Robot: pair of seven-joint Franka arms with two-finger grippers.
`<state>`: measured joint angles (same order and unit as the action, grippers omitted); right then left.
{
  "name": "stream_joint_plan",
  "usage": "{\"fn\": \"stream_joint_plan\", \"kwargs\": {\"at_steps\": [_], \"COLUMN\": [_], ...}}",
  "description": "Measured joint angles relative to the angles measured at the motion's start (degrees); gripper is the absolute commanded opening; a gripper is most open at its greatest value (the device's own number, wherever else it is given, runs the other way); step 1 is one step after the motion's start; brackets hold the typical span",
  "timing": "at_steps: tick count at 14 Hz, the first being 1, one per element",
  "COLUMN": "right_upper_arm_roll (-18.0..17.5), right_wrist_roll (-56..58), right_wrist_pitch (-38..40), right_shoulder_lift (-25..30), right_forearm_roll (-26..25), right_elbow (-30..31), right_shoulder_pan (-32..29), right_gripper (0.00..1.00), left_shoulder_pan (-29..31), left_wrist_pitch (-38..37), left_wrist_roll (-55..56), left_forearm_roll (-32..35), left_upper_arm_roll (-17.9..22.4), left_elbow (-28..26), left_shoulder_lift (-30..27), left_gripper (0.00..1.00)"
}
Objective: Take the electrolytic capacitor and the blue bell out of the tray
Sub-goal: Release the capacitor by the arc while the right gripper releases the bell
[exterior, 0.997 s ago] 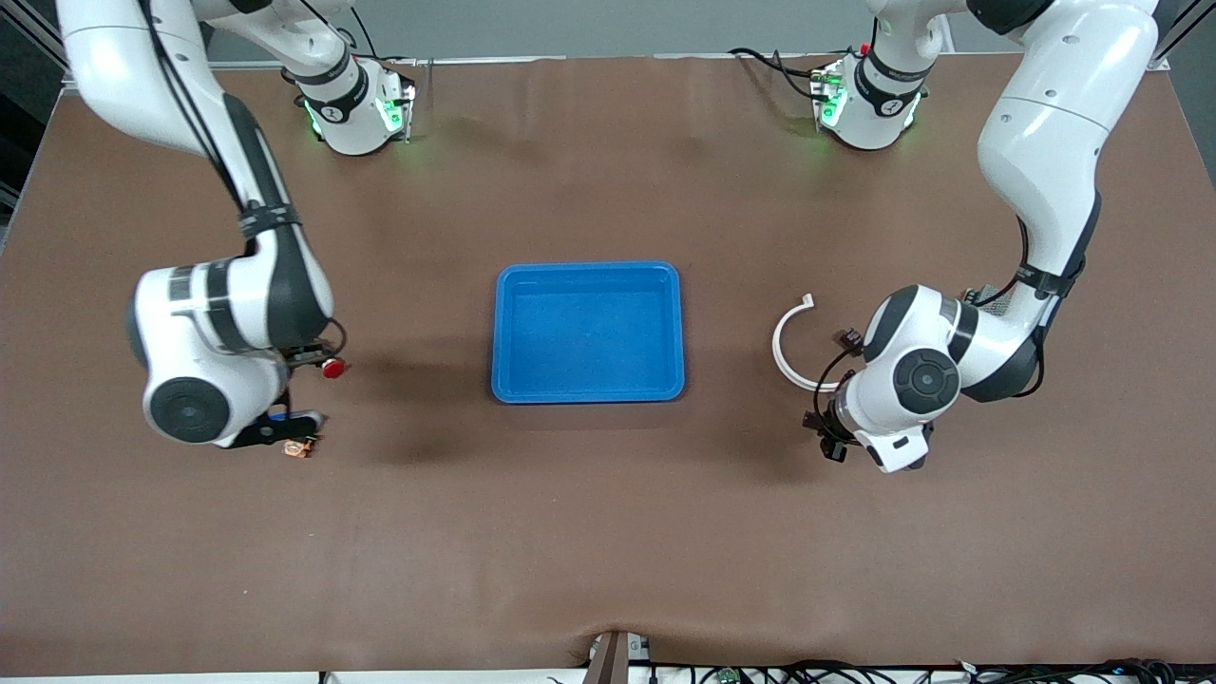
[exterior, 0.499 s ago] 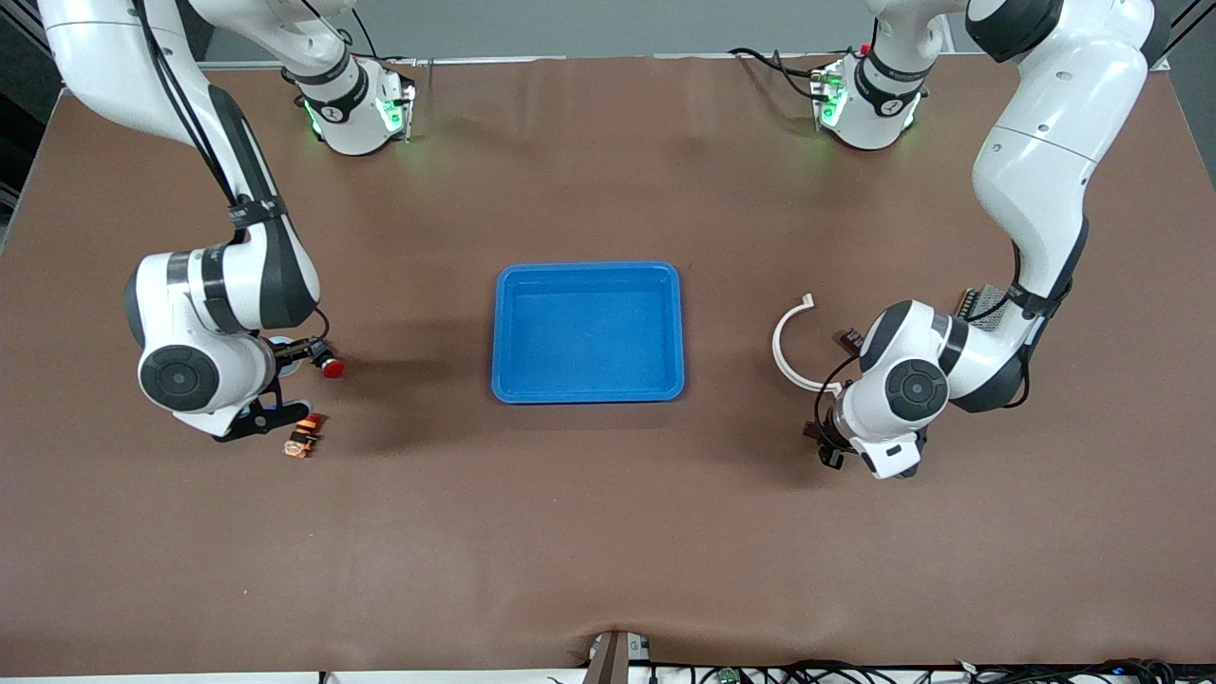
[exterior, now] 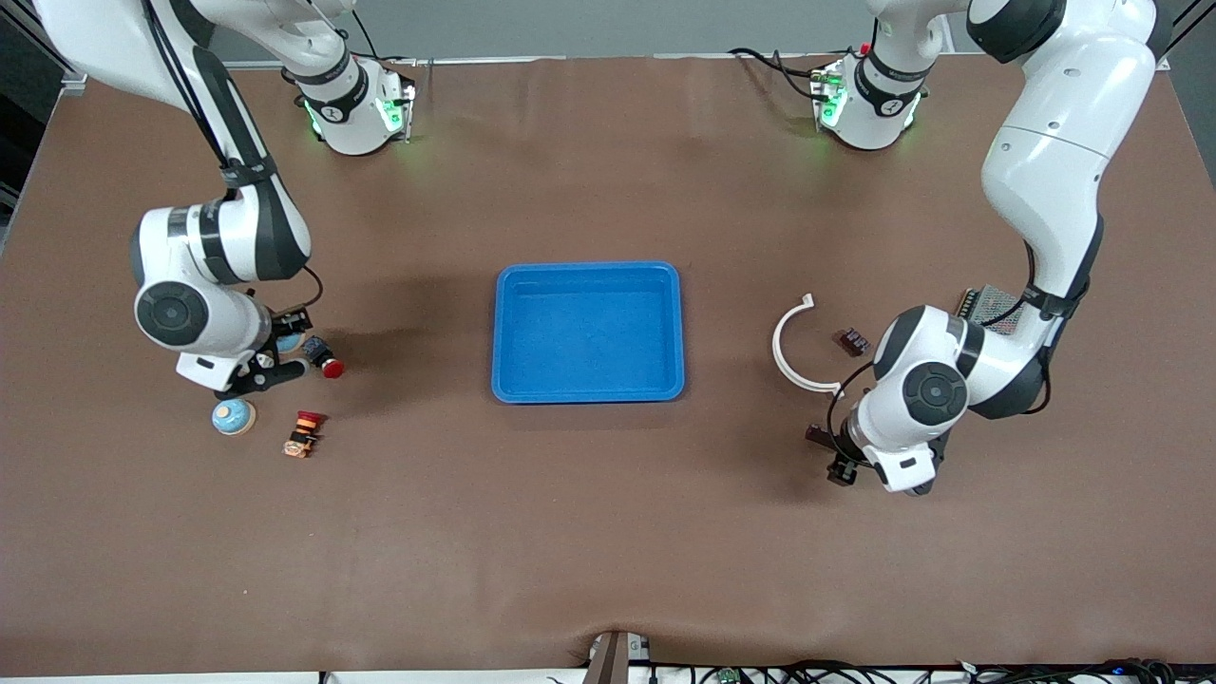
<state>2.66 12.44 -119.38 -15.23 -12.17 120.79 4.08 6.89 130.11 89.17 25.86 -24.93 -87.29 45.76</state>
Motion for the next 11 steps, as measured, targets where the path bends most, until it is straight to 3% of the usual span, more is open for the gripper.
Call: {"fn": "stream_joint_plan", "kwargs": {"at_steps": [4,11], "right_upper_arm_roll": [0.05,0.03], "right_wrist_roll": [6.34,14.11], "right_wrist_pitch": [-9.83,-24.29], "right_shoulder_lift": [2.66,2.88], "right_forearm_roll": [-0.04,-0.07], "right_elbow": [8.46,17.87], "right_shoulder_pan": [-5.41,-12.69], "right_gripper": [0.00,0.00], "left_shoulder_pan": [-0.05,-0.05], "left_wrist_pitch": [-3.07,-22.90], "left_wrist_roll": [-8.05,-30.95], "left_forearm_roll": [0.03,-0.85], "left_upper_arm_roll": [-0.52,-1.66], "left_elbow": [4.56,7.44], "left_shoulder_lift": [-2.72,-15.61], "left_gripper": [1.00,1.00]}}
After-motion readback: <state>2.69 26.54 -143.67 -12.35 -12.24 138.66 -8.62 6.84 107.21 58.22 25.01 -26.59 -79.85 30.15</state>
